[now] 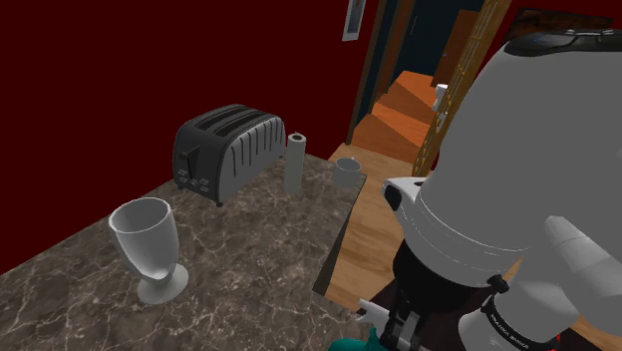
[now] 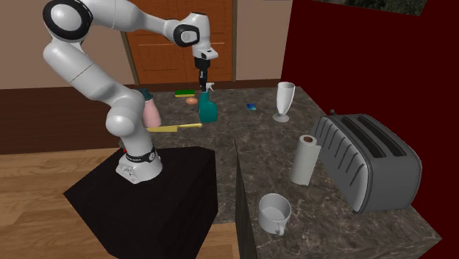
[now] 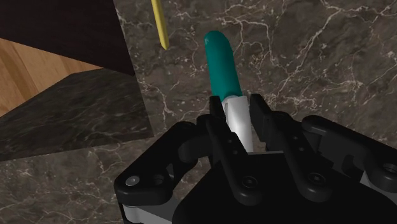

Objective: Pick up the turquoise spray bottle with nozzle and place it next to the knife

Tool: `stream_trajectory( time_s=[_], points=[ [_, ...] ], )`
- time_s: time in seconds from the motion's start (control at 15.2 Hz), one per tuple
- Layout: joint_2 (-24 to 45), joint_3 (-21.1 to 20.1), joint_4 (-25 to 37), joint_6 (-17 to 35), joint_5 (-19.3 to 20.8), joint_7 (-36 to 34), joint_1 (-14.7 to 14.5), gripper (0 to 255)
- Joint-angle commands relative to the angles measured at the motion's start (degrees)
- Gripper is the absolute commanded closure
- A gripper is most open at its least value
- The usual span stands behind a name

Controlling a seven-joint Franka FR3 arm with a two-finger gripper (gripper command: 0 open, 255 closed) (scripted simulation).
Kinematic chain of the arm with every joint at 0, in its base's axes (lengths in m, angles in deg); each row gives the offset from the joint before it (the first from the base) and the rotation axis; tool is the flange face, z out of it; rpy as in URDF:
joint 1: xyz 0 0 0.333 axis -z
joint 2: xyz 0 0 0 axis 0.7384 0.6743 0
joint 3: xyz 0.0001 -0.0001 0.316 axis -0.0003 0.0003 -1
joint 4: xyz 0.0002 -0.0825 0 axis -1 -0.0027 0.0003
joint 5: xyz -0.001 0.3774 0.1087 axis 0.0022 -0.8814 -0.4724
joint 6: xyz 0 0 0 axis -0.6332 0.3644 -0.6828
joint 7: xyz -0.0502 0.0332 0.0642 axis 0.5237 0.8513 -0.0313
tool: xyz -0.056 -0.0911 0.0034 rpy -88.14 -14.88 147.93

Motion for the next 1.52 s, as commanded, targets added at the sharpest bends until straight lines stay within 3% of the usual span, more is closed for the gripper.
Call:
stream_trajectory(
  time_s=[0.0,0.33,0.4,0.73,0.99,1.45],
  points=[
    [0.0,-0.1,-0.1,0.2,0.0,0.0,0.0,255],
    [0.0,-0.1,-0.1,0.2,0.0,0.0,0.0,255],
    [0.0,-0.1,-0.1,0.2,0.0,0.0,0.0,0],
    [0.0,-0.1,-0.1,0.2,0.0,0.0,0.0,0],
    [-1.3,2.1,6.0,-7.3,1.2,-0.2,0.3,0],
    [-1.3,2.1,6.0,-7.3,1.2,-0.2,0.3,0]
  ],
)
